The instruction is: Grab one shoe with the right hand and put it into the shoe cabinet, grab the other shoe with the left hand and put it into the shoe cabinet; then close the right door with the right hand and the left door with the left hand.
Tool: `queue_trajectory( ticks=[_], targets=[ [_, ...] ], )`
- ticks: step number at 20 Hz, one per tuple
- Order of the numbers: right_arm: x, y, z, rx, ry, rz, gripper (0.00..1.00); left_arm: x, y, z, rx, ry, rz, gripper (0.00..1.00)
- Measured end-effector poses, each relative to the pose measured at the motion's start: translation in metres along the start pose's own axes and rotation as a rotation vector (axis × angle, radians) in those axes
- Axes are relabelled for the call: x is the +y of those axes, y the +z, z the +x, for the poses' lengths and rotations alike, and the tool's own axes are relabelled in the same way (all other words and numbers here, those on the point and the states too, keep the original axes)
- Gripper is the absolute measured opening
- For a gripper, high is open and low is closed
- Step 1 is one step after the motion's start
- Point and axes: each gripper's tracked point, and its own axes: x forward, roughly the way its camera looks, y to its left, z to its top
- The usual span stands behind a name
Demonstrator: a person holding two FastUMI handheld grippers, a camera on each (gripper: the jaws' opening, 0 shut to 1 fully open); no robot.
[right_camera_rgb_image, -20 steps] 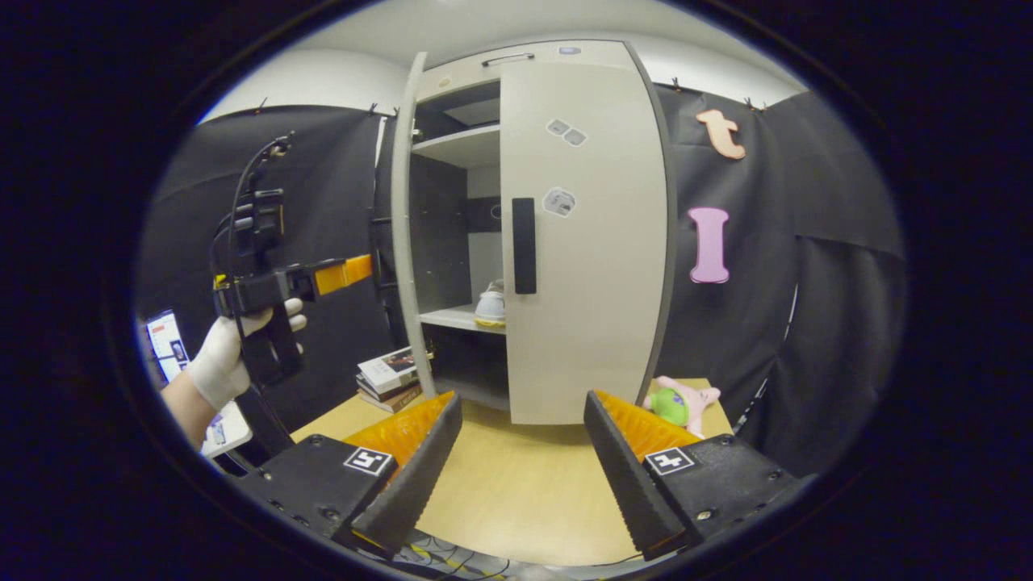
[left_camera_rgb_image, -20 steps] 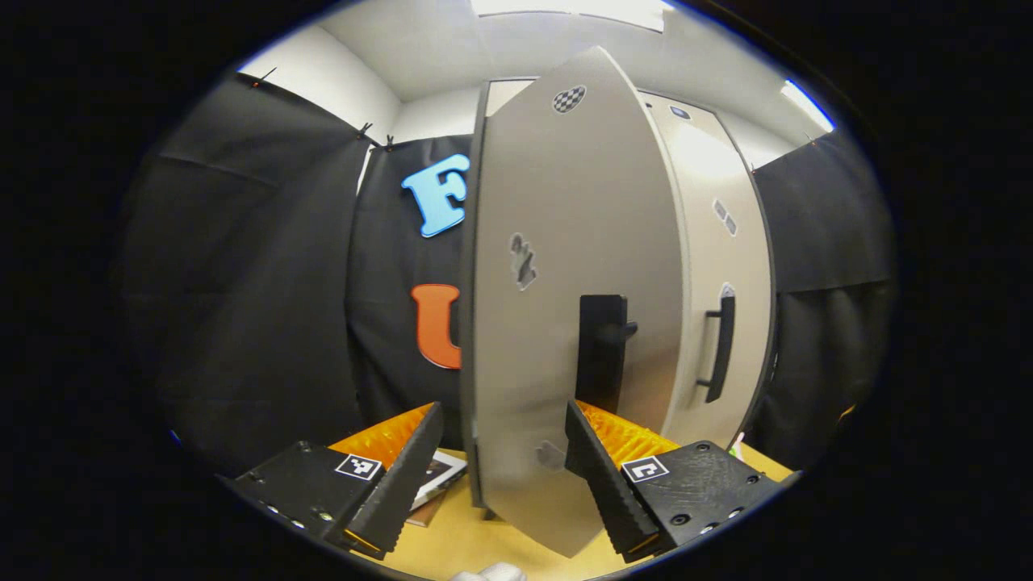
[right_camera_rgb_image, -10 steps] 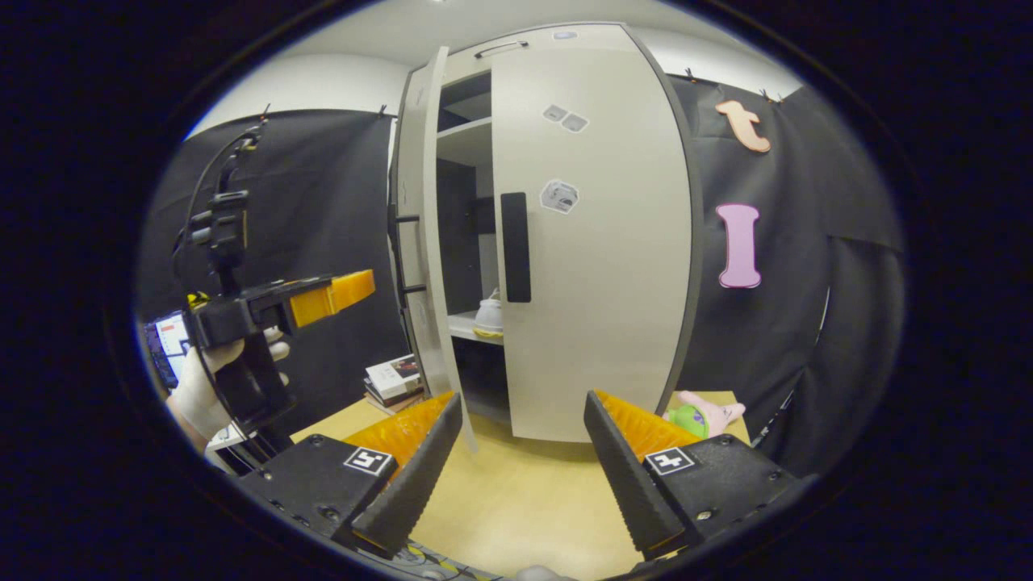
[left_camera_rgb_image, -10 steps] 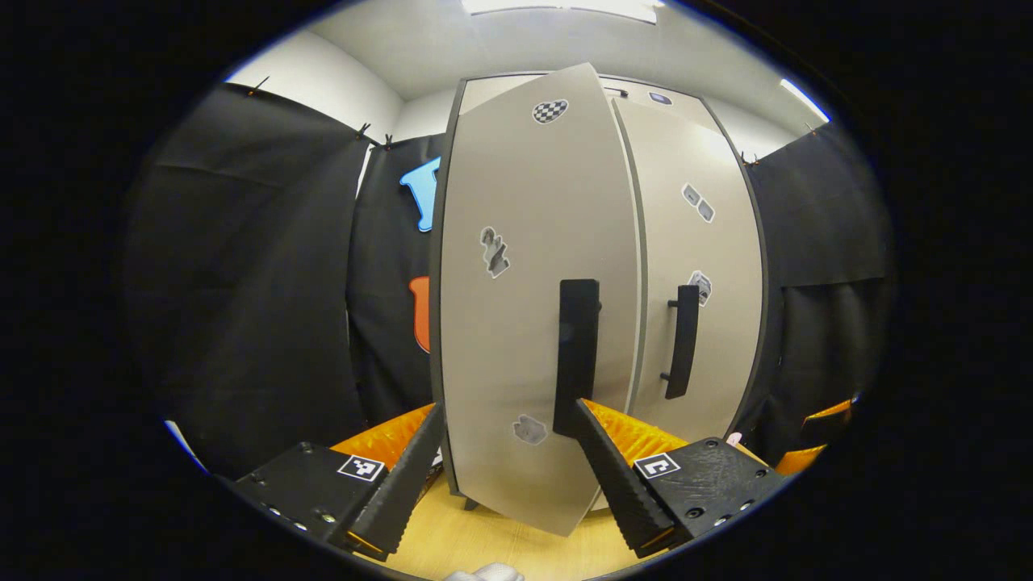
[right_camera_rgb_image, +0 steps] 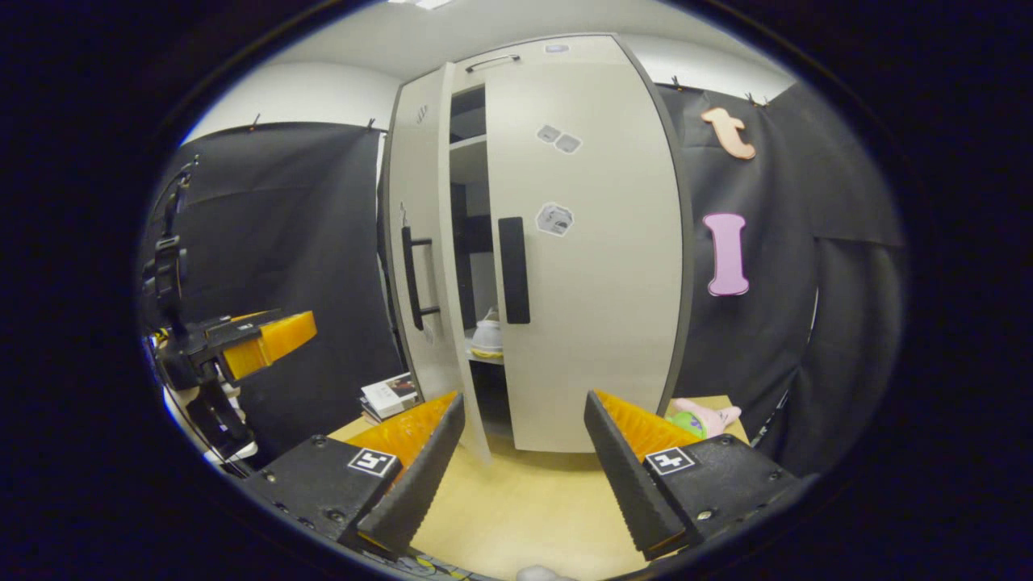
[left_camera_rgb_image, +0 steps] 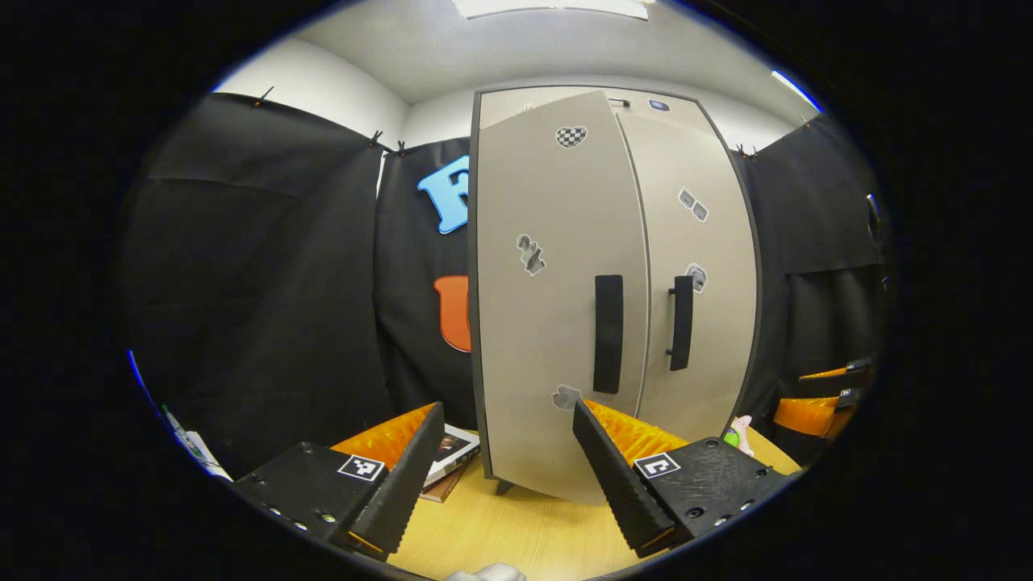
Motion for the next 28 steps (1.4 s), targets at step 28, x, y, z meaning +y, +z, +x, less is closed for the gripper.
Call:
queue_trajectory(
  ticks=[28],
  targets=[
    [0.056,-0.007,-0.144,-0.084,-0.223,-0.025,0.94,0.096,0.005,-0.195,-0.001,-0.013,-0.044,0.96]
  ],
)
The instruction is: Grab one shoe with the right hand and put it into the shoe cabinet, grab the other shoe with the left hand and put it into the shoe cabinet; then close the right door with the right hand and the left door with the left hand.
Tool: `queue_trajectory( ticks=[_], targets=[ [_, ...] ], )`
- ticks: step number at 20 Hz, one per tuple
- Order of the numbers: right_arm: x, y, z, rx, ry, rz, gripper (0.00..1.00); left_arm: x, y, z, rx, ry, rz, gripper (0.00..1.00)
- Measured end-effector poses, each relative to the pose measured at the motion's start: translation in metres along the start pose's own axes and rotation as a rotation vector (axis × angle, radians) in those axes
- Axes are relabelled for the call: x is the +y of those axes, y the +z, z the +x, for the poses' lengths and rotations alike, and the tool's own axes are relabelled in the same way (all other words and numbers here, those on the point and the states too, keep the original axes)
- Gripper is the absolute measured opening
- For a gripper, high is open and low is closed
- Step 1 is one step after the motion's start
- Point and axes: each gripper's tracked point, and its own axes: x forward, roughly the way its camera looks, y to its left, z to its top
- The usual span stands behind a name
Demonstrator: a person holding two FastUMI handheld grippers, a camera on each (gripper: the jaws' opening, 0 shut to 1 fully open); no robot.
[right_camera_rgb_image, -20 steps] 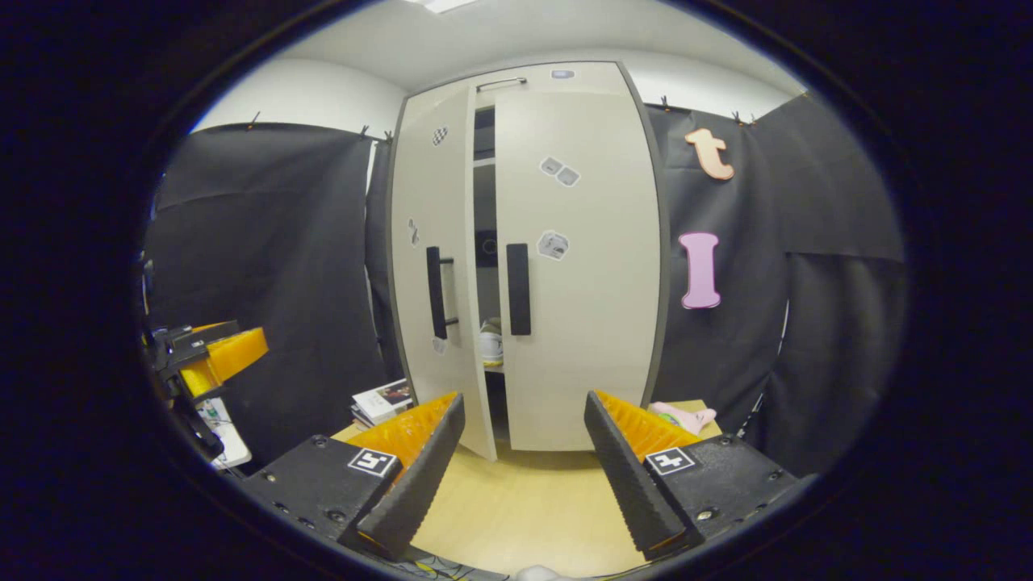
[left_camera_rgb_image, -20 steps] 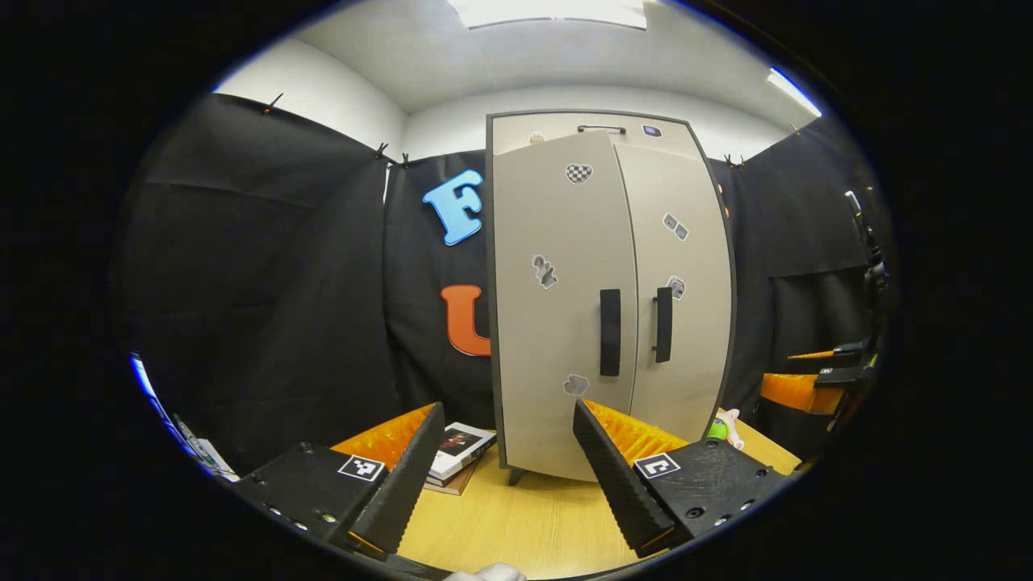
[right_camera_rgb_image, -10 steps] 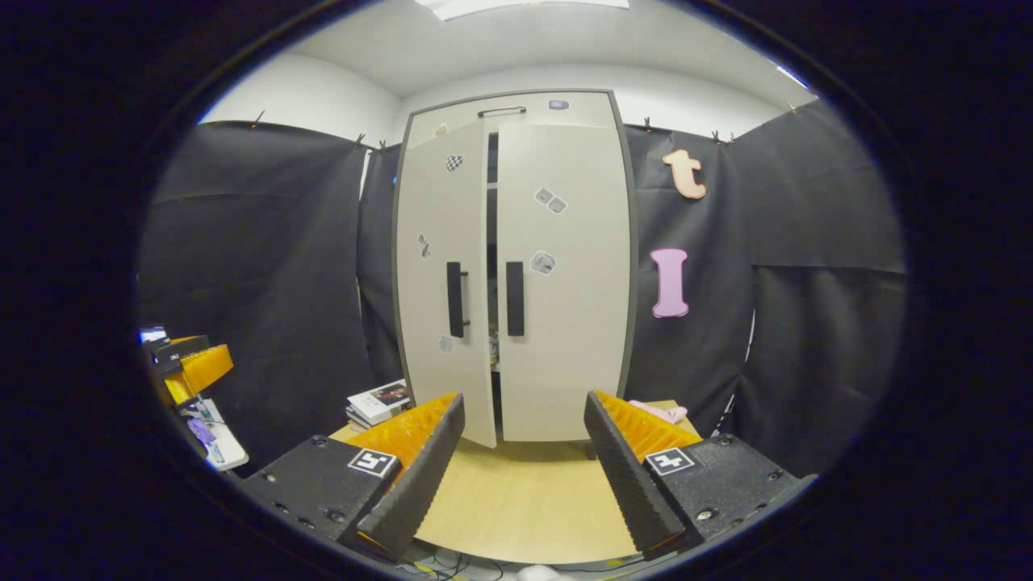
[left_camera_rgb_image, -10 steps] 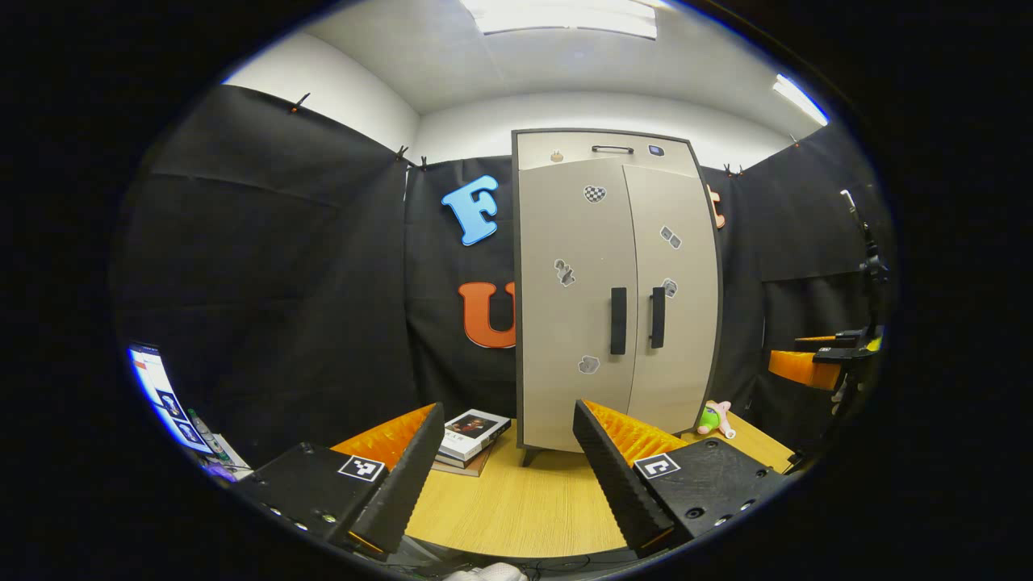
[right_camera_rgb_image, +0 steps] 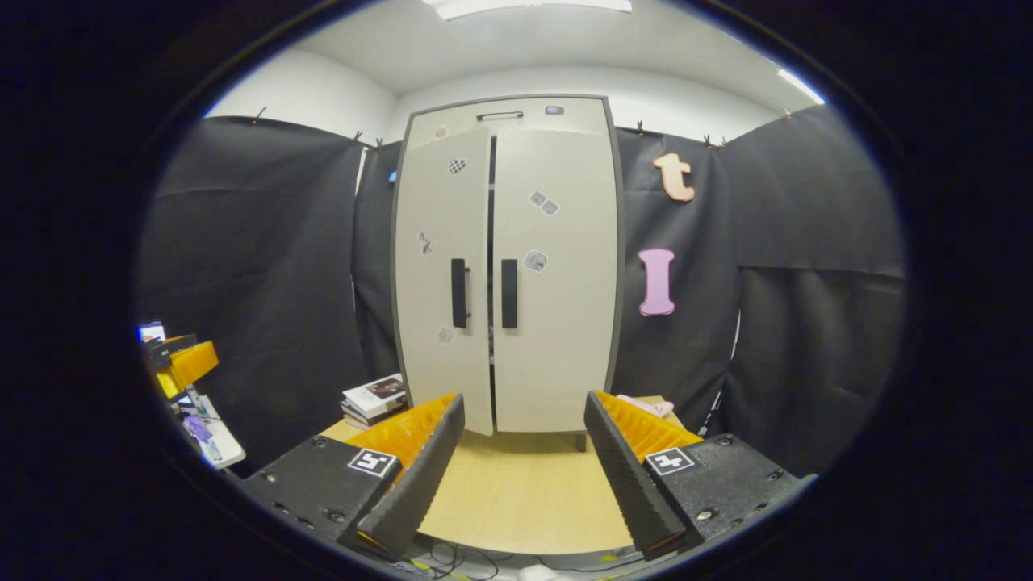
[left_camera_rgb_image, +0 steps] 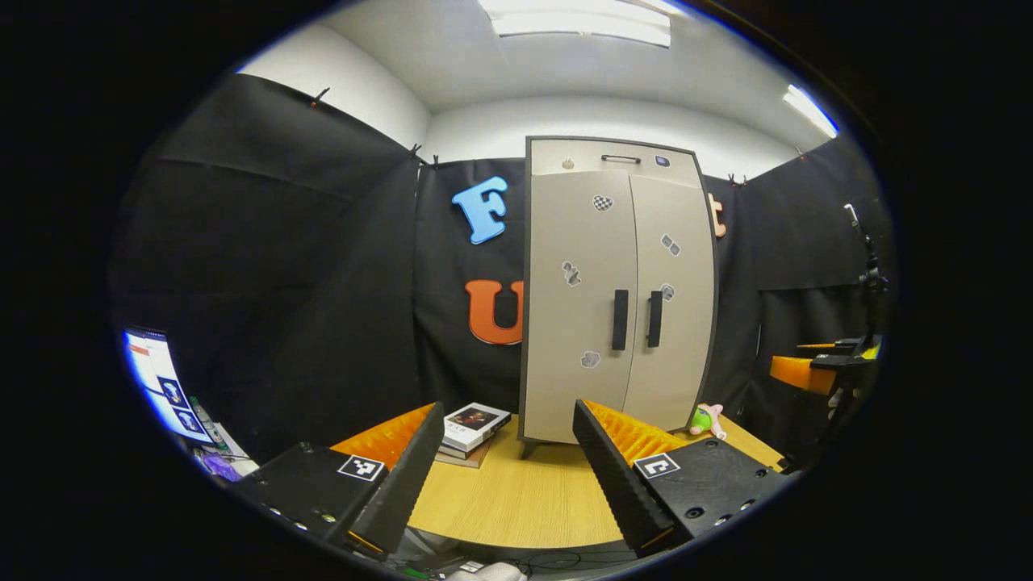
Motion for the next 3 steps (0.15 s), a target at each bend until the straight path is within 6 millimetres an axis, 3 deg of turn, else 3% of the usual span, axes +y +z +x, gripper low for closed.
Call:
queue_trajectory(
  ticks=[3],
  targets=[
    [0.0046,-0.0005,-0.003,-0.004,0.007,-0.008,0.97,0.0018,0.0026,-0.0021,-0.003,0.005,0.003,0.96]
  ],
)
